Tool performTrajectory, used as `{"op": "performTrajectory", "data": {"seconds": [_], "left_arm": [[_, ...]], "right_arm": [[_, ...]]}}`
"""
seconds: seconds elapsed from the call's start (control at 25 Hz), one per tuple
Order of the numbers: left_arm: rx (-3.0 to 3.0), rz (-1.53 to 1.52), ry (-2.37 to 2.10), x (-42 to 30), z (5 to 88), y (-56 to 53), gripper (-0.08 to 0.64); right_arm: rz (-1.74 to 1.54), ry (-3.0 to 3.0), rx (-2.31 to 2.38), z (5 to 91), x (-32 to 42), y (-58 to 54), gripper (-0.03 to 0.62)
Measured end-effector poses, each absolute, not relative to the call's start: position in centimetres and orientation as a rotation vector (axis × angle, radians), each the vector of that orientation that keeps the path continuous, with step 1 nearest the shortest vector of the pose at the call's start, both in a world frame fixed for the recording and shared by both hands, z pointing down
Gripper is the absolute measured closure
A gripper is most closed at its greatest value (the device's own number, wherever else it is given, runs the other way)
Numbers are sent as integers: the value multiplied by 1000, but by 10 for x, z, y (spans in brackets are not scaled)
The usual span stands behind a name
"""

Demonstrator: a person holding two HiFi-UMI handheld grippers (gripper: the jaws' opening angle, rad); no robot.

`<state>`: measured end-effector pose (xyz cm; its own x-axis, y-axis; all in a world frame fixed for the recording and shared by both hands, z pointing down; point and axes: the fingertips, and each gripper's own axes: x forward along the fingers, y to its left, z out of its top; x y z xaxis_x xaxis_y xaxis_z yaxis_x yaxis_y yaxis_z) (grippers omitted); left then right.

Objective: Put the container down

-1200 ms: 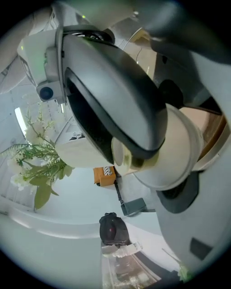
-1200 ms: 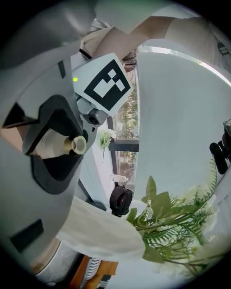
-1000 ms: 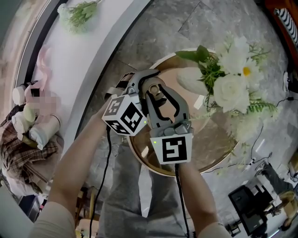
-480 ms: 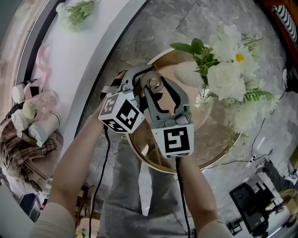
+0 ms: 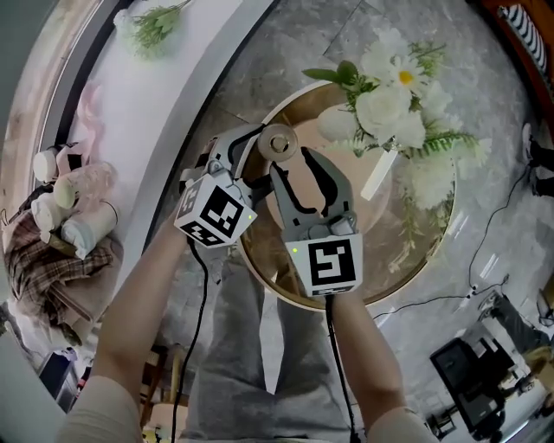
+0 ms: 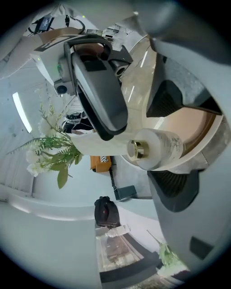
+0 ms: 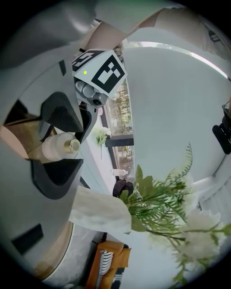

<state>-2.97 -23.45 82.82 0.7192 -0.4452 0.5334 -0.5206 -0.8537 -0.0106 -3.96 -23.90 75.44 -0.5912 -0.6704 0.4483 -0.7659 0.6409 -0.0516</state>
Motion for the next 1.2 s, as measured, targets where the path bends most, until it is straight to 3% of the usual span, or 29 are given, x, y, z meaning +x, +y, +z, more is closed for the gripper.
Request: {"op": "performTrajectory", "data": {"seconds": [0.16,0.36,0.92,1.12,1.2], "left_arm": [[2773,764,-876,-36,807,-228,198],[2747,662,-966,-43,768,-218,198],[2772,537,-1142,-56,587,-194,223],[2773,470,-1215,-60,521,-191,341],[2780,447,-1227,-59,495,-186,342]], "right_arm": [[336,-2475,1196,728,-32,-229,414],[311,-2505,1247,685,-28,-210,484],[328,-2540,1295,538,-7,-163,551],[308,-2570,1295,480,4,-165,561],[298,-2569,1316,458,13,-164,563]]}}
